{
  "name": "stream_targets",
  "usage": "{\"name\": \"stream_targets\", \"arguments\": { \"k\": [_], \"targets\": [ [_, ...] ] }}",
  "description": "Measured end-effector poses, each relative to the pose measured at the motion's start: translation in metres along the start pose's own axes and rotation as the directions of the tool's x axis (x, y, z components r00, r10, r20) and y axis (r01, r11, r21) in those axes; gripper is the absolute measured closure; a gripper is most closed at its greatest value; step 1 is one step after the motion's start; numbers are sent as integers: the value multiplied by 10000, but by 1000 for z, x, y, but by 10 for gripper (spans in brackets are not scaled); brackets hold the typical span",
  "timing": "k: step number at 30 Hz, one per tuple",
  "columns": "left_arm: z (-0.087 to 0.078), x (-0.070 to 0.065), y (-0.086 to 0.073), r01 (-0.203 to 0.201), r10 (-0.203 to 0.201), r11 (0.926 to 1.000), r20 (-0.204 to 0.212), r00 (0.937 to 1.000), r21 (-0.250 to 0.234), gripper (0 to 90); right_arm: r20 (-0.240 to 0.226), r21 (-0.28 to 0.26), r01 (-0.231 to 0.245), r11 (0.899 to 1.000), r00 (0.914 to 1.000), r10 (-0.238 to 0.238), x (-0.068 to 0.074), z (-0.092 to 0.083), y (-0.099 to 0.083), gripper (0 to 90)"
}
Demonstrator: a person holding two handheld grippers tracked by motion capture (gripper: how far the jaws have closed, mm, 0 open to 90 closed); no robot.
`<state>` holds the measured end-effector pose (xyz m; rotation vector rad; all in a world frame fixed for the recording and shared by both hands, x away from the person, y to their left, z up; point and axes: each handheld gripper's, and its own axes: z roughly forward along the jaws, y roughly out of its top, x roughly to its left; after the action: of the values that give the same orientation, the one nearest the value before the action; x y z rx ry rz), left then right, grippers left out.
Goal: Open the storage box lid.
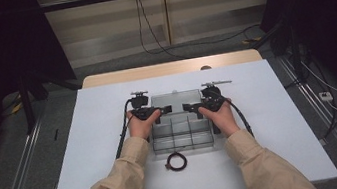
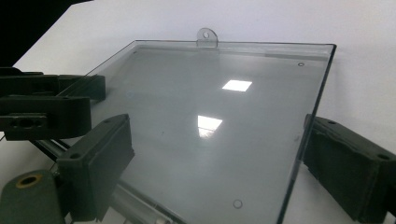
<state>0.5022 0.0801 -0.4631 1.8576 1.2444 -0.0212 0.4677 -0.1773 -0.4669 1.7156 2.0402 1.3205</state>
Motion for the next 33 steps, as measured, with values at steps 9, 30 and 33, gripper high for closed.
{"name": "stream_targets", "arguments": {
  "k": [9, 30, 33],
  "targets": [
    [0, 0, 0, -12, 12, 10000, -10, 10000, 23, 122, -26, 76, -25, 10000, 10000, 25, 0, -1, 0, 92],
    [-2, -2, 0, 1, 0, 9999, -86, 10000, 155, 109, 5, 236, -336, 9992, 9994, 336, 0, -4, 0, 115],
    [-3, -2, 0, -31, 33, 9998, -97, 9999, 194, 108, -30, 275, -379, 9989, 9993, 380, 0, -5, 1, 117]
  ]
}}
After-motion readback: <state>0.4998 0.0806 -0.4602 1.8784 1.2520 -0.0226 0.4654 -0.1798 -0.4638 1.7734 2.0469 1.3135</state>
